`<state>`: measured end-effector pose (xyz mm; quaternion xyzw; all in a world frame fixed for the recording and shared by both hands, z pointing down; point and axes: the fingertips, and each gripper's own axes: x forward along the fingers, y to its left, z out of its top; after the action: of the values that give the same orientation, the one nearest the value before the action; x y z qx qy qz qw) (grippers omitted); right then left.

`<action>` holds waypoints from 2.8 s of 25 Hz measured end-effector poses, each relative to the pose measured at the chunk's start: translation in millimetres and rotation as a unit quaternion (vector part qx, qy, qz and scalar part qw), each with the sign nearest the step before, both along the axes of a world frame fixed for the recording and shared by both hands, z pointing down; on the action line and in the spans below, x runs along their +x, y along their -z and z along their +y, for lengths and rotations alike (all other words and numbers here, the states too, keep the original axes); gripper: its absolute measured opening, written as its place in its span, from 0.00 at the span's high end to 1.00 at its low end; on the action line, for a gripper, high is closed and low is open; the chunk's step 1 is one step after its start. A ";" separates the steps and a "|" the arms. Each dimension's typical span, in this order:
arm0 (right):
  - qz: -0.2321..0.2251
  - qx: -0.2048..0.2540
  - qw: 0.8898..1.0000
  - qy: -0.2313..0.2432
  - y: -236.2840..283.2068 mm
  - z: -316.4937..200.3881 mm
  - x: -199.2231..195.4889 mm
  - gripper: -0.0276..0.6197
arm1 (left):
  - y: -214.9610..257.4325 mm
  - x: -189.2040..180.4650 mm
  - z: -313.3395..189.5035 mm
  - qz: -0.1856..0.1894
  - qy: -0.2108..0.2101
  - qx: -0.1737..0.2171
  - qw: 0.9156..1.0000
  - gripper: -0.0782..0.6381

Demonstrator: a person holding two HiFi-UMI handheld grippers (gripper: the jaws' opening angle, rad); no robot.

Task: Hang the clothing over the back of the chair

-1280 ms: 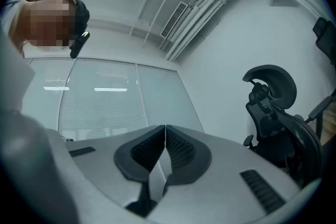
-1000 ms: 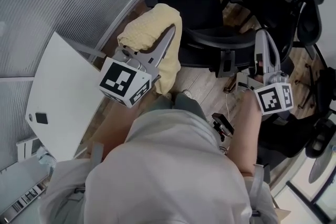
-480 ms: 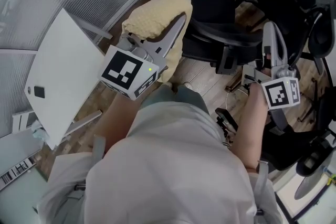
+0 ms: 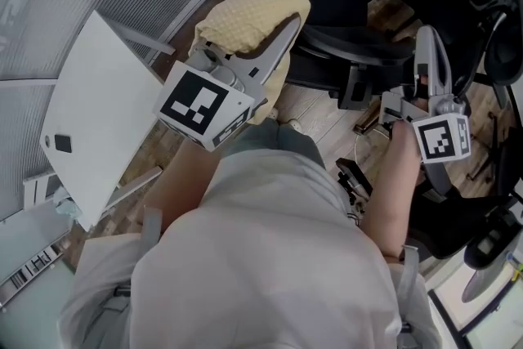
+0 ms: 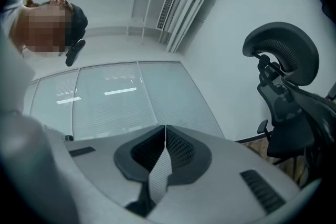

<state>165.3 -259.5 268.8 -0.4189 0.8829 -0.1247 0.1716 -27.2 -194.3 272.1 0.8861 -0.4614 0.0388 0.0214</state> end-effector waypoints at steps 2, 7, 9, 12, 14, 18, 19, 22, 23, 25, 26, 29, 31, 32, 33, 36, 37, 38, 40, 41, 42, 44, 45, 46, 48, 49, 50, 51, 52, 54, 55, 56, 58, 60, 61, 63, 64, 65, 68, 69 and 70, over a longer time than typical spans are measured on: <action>0.002 0.000 1.000 -0.003 0.9 -0.6 -1.6 0.92 | -1.3 2.6 -1.3 0.001 -0.016 -0.004 1.000 0.80; 0.000 0.006 1.000 0.025 8.5 3.1 -11.4 0.92 | -5.4 12.4 -1.9 0.011 -0.072 -0.018 0.997 0.80; 0.001 0.007 0.999 0.052 9.7 6.6 -20.2 0.92 | -7.0 17.4 -1.4 0.014 -0.093 -0.023 0.995 0.80; 0.010 0.009 0.997 0.072 11.5 10.4 -30.5 0.92 | -7.7 24.7 -0.1 0.011 -0.120 -0.027 0.992 0.80; 0.018 0.007 0.997 0.075 11.5 11.8 -32.7 0.92 | -8.3 29.3 1.4 0.009 -0.137 -0.029 0.990 0.80; 0.024 0.013 0.997 0.076 15.2 17.1 -29.4 0.92 | -4.3 38.6 9.3 0.010 -0.167 -0.028 0.986 0.80; 0.023 0.015 0.997 0.075 17.2 18.3 -27.7 0.92 | -1.6 41.2 12.1 0.013 -0.176 -0.026 0.984 0.80; 0.023 0.021 0.997 0.072 23.2 20.4 -24.4 0.92 | 7.6 48.5 21.4 0.034 -0.209 -0.028 0.977 0.80; 0.023 0.023 0.997 0.071 25.0 21.0 -23.7 0.92 | 10.8 51.0 24.6 0.044 -0.222 -0.029 0.974 0.80; 0.024 0.027 0.997 0.069 28.2 22.0 -21.6 0.92 | 16.5 56.5 31.0 0.059 -0.246 -0.027 0.967 0.80; 0.024 0.028 0.997 0.066 29.7 22.3 -20.0 0.92 | 19.2 59.7 34.2 0.063 -0.257 -0.025 0.964 0.80; 0.021 0.030 0.997 0.061 33.2 22.9 -16.6 0.92 | 25.9 70.6 45.9 0.064 -0.294 -0.015 0.954 0.80; 0.020 0.035 0.997 0.063 35.6 23.6 -16.9 0.92 | 29.4 77.7 55.2 0.055 -0.321 -0.006 0.945 0.80; 0.020 0.036 0.997 0.062 36.5 23.9 -16.5 0.92 | 30.4 81.4 60.1 0.046 -0.335 -0.001 0.941 0.80; 0.021 0.037 0.997 0.061 37.2 24.3 -15.7 0.92 | 31.4 85.3 65.4 0.036 -0.350 0.005 0.936 0.80; 0.020 0.039 0.997 0.056 39.1 24.4 -11.7 0.92 | 35.6 97.4 80.5 0.011 -0.394 0.028 0.919 0.80; 0.018 0.039 0.998 0.054 39.3 23.9 -10.0 0.92 | 37.4 100.8 84.5 0.007 -0.407 0.035 0.913 0.80; 0.016 0.038 0.998 0.052 38.9 23.4 -8.4 0.92 | 38.8 103.4 87.8 0.006 -0.418 0.040 0.908 0.80; 0.014 0.034 0.998 0.048 38.1 22.6 -6.5 0.92 | 40.2 106.5 92.3 0.006 -0.436 0.046 0.899 0.80; 0.015 0.035 0.998 0.049 38.4 22.6 -7.3 0.92 | 40.9 107.2 93.9 0.006 -0.442 0.048 0.896 0.80; 0.015 0.037 0.998 0.051 39.0 22.8 -8.7 0.92 | 41.9 107.5 95.3 0.005 -0.448 0.051 0.893 0.80; 0.017 0.040 0.998 0.052 40.2 23.8 -10.6 0.92 | 45.2 107.4 97.8 0.002 -0.456 0.060 0.888 0.80; 0.018 0.041 0.998 0.051 41.0 24.7 -10.6 0.92 | 47.8 107.6 98.9 0.000 -0.459 0.064 0.886 0.80; 0.019 0.042 0.998 0.049 42.1 26.0 -9.9 0.92 | 50.9 107.9 99.9 -0.001 -0.461 0.068 0.885 0.80; 0.020 0.044 0.998 0.046 44.3 29.0 -7.3 0.92 | 57.7 109.0 101.1 -0.002 -0.466 0.072 0.882 0.80; 0.021 0.044 0.998 0.044 44.8 30.7 -5.7 0.92 | 60.8 109.7 101.3 -0.003 -0.468 0.075 0.881 0.80; 0.021 0.044 0.998 0.042 45.0 32.4 -4.4 0.92 | 63.5 110.2 101.1 -0.004 -0.469 0.078 0.880 0.80; 0.022 0.043 0.998 0.041 45.0 33.6 -3.4 0.92 | 65.6 110.4 100.4 -0.006 -0.469 0.082 0.879 0.80; 0.023 0.043 0.998 0.040 45.0 34.2 -2.4 0.92 | 67.7 110.5 99.0 -0.008 -0.469 0.086 0.879 0.80; 0.023 0.043 0.998 0.037 44.8 33.1 0.9 0.92 | 72.3 110.8 94.6 -0.010 -0.468 0.094 0.879 0.80; 0.023 0.042 0.998 0.035 44.2 31.8 3.2 0.92 | 74.9 110.9 91.7 -0.010 -0.468 0.098 0.878 0.80; 0.022 0.041 0.998 0.033 43.4 30.6 5.3 0.92 | 77.7 111.1 88.7 -0.009 -0.468 0.102 0.878 0.80; 0.022 0.038 0.999 0.030 41.6 29.0 7.3 0.92 | 82.1 110.9 83.5 -0.008 -0.472 0.112 0.875 0.80; 0.024 0.038 0.999 0.029 41.1 27.9 7.3 0.92 | 82.3 110.3 77.8 -0.013 -0.476 0.121 0.871 0.80; 0.024 0.038 0.999 0.028 41.3 26.9 7.7 0.92 | 80.2 110.3 73.5 -0.018 -0.476 0.123 0.871 0.80; 0.024 0.037 0.999 0.025 40.8 24.3 9.2 0.92 | 71.8 110.7 61.8 -0.024 -0.472 0.116 0.874 0.80; 0.024 0.036 0.999 0.024 40.0 23.1 9.8 0.92 | 65.9 110.8 54.7 -0.025 -0.468 0.106 0.877 0.80; 0.025 0.034 0.999 0.023 38.8 21.9 9.9 0.92 | 59.6 110.5 47.0 -0.023 -0.463 0.094 0.881 0.80; 0.029 0.027 0.999 0.018 34.6 18.3 9.5 0.92 | 39.7 108.0 24.7 -0.012 -0.445 0.061 0.894 0.80; 0.030 0.025 0.999 0.017 33.6 17.2 9.0 0.92 | 33.6 106.8 18.3 -0.007 -0.440 0.052 0.896 0.80; 0.031 0.024 0.999 0.016 32.5 15.9 8.4 0.92 | 28.6 105.4 12.3 0.001 -0.437 0.046 0.898 0.80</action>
<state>173.7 -243.6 236.2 -0.4046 0.8969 -0.0937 0.1522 78.2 -182.0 243.6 0.9986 -0.0292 0.0221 -0.0378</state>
